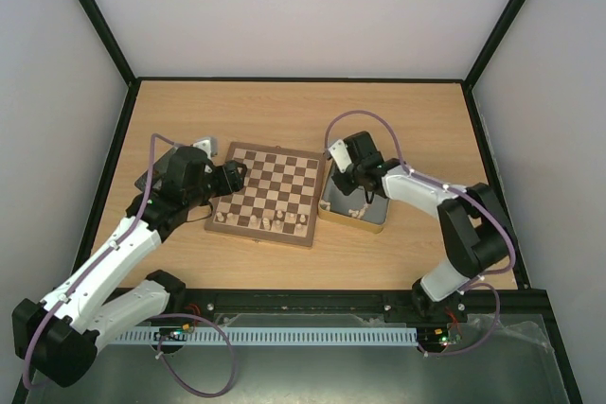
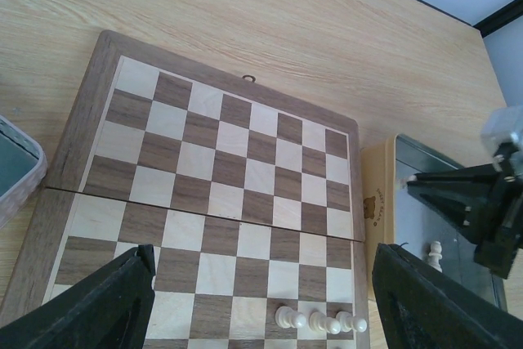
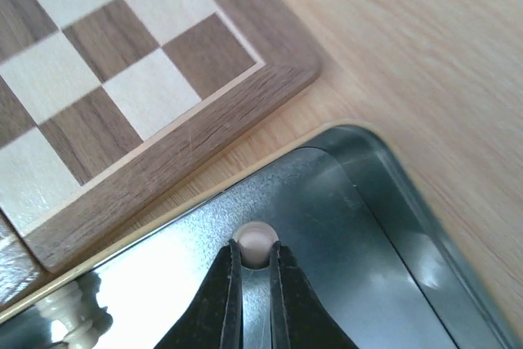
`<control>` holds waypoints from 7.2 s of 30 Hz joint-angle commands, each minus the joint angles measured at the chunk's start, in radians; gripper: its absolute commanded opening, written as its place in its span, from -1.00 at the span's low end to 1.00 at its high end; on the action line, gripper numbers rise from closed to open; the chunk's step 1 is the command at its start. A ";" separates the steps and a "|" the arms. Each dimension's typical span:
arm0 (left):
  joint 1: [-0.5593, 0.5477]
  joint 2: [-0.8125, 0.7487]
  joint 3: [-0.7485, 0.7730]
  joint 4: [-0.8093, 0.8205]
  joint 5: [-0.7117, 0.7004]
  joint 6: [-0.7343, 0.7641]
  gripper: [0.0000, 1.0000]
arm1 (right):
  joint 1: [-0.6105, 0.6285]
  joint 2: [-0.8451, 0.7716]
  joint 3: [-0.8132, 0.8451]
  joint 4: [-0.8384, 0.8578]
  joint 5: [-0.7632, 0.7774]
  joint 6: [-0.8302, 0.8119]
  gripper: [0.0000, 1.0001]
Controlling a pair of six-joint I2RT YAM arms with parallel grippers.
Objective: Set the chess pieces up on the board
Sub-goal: Pick up the chess piece from the storage box, then place the chess piece on the chessboard, then pick up the chess piece from the storage box.
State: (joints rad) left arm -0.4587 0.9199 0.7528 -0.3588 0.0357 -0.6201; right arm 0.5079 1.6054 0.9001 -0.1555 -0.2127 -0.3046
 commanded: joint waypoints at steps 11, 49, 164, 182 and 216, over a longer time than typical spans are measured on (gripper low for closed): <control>0.022 -0.029 0.010 0.003 -0.049 -0.041 0.50 | 0.176 -0.091 0.162 -0.131 0.054 0.367 -0.97; 0.077 -0.070 -0.033 0.006 -0.030 -0.045 0.50 | 0.462 0.301 0.438 -0.338 -0.076 0.353 -0.76; 0.077 0.152 0.045 0.199 0.107 -0.047 0.45 | 0.006 -0.067 0.014 -0.291 0.264 0.967 -0.86; 0.013 0.021 -0.040 0.228 0.340 -0.043 0.49 | 0.188 -0.246 -0.001 0.272 0.109 1.039 -0.84; -0.159 0.198 -0.207 0.960 0.188 -0.238 0.31 | 0.218 -0.163 0.052 0.392 -0.123 2.044 -0.87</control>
State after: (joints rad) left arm -0.6086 1.0981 0.5064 0.5426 0.2413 -0.8669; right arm 0.7204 1.4380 0.9165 0.2398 -0.3141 1.7081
